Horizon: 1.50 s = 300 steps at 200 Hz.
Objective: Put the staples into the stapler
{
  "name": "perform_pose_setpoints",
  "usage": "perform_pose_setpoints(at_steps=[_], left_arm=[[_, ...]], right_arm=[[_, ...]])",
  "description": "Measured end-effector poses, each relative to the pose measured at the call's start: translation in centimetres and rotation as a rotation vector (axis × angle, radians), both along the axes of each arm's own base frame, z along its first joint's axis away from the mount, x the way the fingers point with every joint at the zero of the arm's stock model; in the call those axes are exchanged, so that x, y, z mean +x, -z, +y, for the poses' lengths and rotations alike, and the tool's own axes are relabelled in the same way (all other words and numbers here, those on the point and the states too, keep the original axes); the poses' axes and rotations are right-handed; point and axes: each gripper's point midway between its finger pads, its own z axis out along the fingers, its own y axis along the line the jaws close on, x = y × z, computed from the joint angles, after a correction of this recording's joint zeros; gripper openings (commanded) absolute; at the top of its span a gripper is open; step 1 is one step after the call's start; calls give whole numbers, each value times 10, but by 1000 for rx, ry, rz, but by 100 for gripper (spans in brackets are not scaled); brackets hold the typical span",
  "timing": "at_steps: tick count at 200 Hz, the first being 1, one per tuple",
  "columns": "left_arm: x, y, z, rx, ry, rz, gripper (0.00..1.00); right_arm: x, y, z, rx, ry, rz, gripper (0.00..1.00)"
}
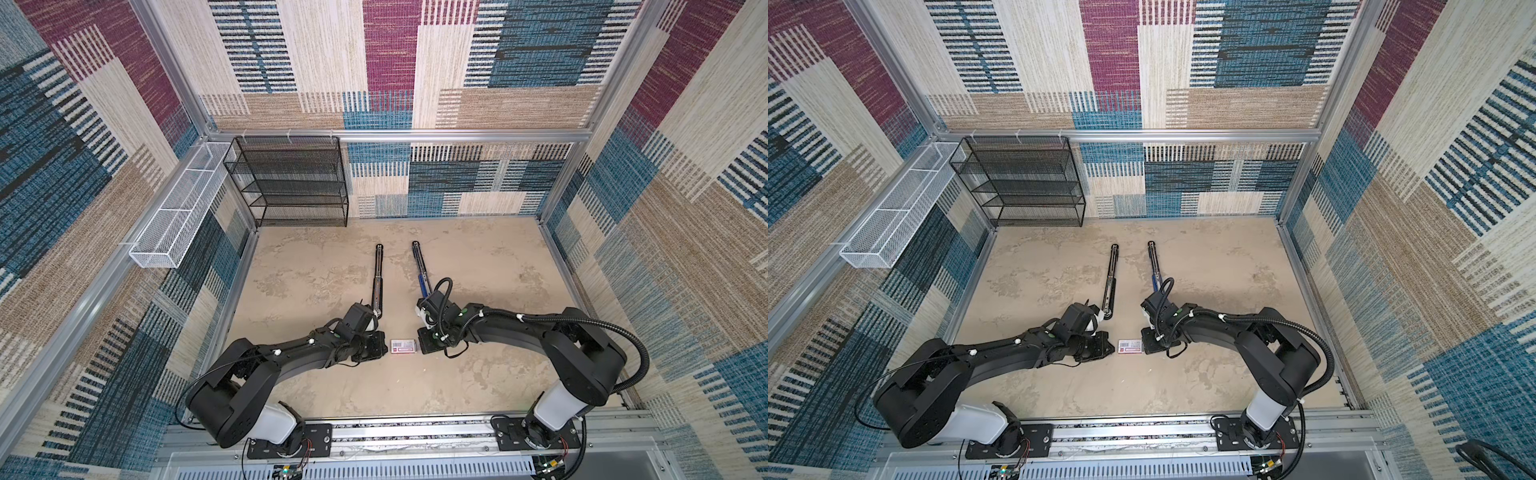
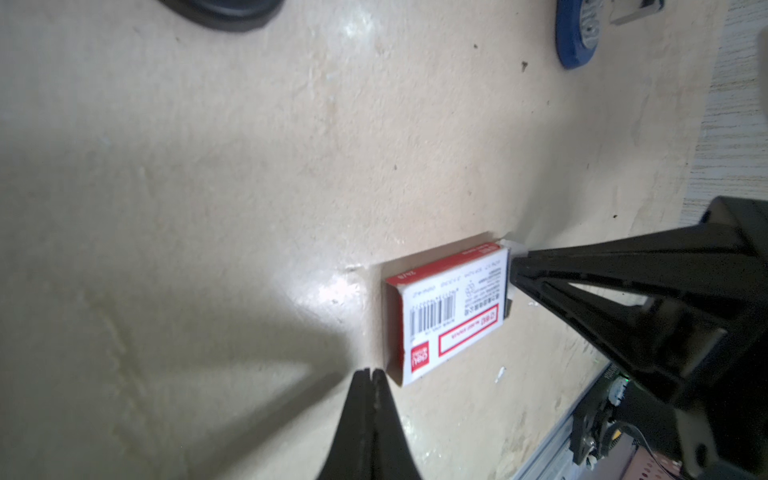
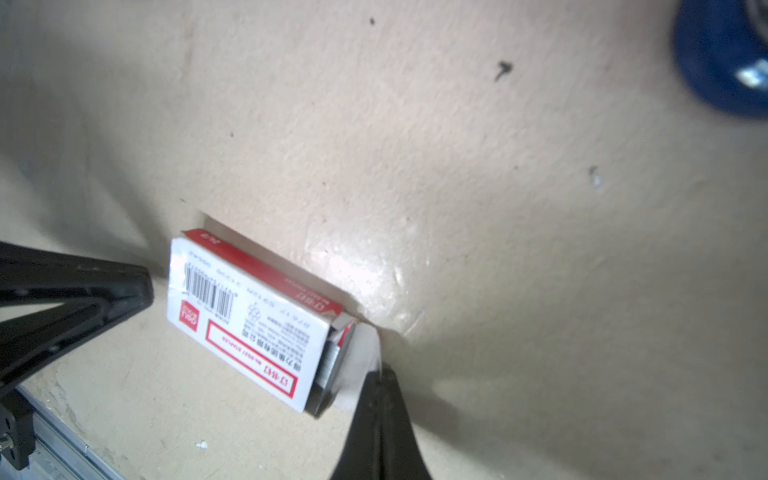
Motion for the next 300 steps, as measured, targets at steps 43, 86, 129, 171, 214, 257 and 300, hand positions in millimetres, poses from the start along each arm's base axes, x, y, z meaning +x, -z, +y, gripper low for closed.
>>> perform_pose_setpoints(at_steps=[43,86,129,171,214,257,300], left_arm=[[2,-2,-4,-11,6,1,30],[9,-4,-16,-42,27,10,30],[13,-2,-23,-52,39,18,19],[12,2,-26,-55,48,39,9],[13,2,-27,-57,52,36,0],[13,-1,-26,-61,52,30,0],[13,-3,-28,-76,58,20,0]], right_arm=[[0,0,0,-1,1,2,2],[-1,0,0,3,-1,5,2],[-1,0,1,7,-3,6,2],[-1,-1,1,8,-2,6,2],[-1,0,0,6,-1,7,1],[-1,1,-6,-3,10,-5,0],[-1,-1,-11,4,22,-14,0]])
